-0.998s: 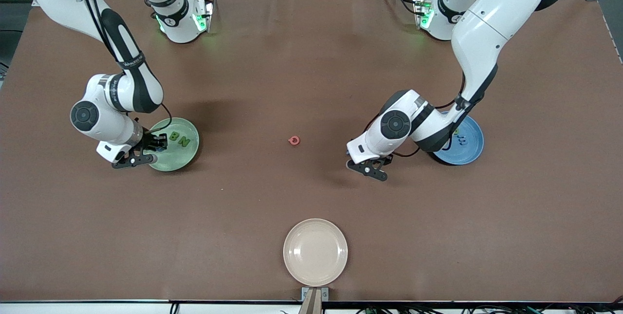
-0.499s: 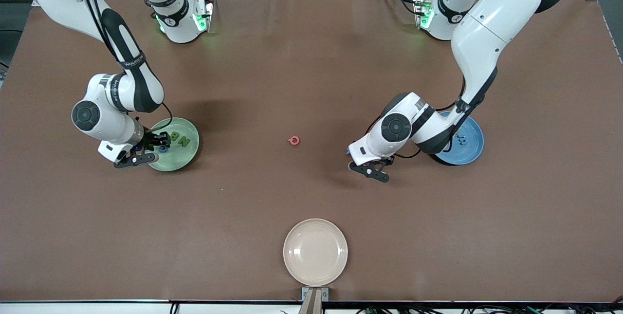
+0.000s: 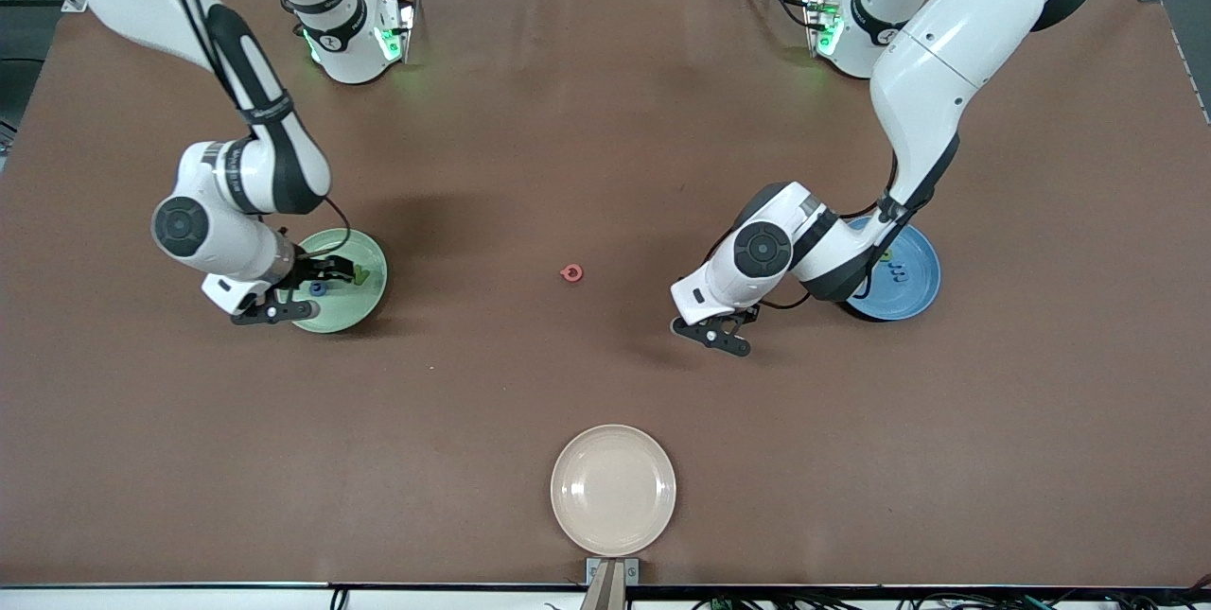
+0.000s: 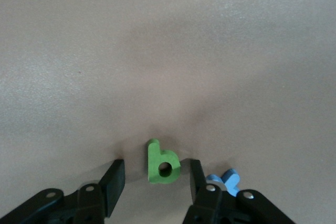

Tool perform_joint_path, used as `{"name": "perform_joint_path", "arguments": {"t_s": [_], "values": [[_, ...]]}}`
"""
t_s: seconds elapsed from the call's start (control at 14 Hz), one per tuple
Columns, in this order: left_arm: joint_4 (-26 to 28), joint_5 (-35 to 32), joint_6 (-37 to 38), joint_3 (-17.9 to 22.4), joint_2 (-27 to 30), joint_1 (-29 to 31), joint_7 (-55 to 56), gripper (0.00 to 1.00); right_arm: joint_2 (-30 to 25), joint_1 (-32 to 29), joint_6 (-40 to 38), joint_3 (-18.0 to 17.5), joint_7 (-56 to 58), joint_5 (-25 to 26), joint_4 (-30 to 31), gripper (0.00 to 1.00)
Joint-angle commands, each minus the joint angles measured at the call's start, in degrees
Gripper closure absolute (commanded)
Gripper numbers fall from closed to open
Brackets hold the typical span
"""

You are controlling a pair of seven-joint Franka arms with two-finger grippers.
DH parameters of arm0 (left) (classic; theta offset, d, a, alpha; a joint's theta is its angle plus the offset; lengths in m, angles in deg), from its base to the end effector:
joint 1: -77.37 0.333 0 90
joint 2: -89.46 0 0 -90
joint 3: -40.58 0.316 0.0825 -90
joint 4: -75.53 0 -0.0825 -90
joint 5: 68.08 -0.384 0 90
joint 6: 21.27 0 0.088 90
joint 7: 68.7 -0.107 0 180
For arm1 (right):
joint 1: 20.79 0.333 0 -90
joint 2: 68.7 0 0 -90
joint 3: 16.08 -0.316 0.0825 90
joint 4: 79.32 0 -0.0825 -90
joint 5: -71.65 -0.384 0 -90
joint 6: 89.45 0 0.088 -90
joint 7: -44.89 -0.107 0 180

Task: Sort upper and lower case letters into plates
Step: 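Release the c on the green plate while the left gripper grasps b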

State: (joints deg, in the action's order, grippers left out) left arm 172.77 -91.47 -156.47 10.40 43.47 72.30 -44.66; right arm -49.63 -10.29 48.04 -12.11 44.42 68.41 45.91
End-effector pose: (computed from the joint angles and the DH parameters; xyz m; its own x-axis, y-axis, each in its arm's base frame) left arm 0.5690 -0.3535 0.1749 0.9354 -0.3521 -0.0333 -0.3485 -0.9336 0.0830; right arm 0.5435 0.0623 0.2248 0.9910 0.0643 -0.1176 0.0637 -0.9979 -0.0095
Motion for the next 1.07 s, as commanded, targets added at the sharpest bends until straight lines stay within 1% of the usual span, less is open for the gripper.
{"name": "perform_joint_path", "arguments": {"t_s": [0.0, 0.21, 0.5, 0.64, 0.71, 0.86, 1.0], "values": [[-1.5, -1.5, 0.0, 0.7, -1.2, -0.8, 1.2, 0.49, -1.3, 8.3, -0.4, 0.0, -13.1, 0.3, -0.6, 0.00], [-1.6, -1.5, 0.0, 0.7, -1.2, -0.7, 1.2, 0.60, -0.7, 15.1, -0.2, 0.0, -25.3, -0.2, -3.6, 0.00], [-2.1, -1.5, 0.0, 0.8, -1.2, -0.7, 1.2, 0.69, 3.5, 24.6, 0.2, 0.0, -43.7, -0.3, -9.2, 0.00], [-2.3, -1.5, 0.0, 0.7, -0.9, -0.7, 1.3, 0.77, 6.0, 28.2, 0.7, 0.1, -47.2, -0.2, -11.5, 0.01], [-2.2, -1.5, 0.0, 0.7, -0.7, -0.6, 1.3, 0.81, 7.1, 29.8, 0.8, 0.1, -48.3, -0.2, -12.3, 0.07], [-2.1, -1.7, 1.2, 0.7, 0.4, 0.1, 1.2, 0.83, 9.1, 31.4, 1.2, 0.1, -54.1, -0.1, -14.1, 0.17], [-1.7, -1.7, 5.3, 0.6, 3.2, 1.0, 0.9, 0.83, 10.9, 32.7, 3.4, 0.1, -59.8, -0.1, -15.0, 0.18]]}}
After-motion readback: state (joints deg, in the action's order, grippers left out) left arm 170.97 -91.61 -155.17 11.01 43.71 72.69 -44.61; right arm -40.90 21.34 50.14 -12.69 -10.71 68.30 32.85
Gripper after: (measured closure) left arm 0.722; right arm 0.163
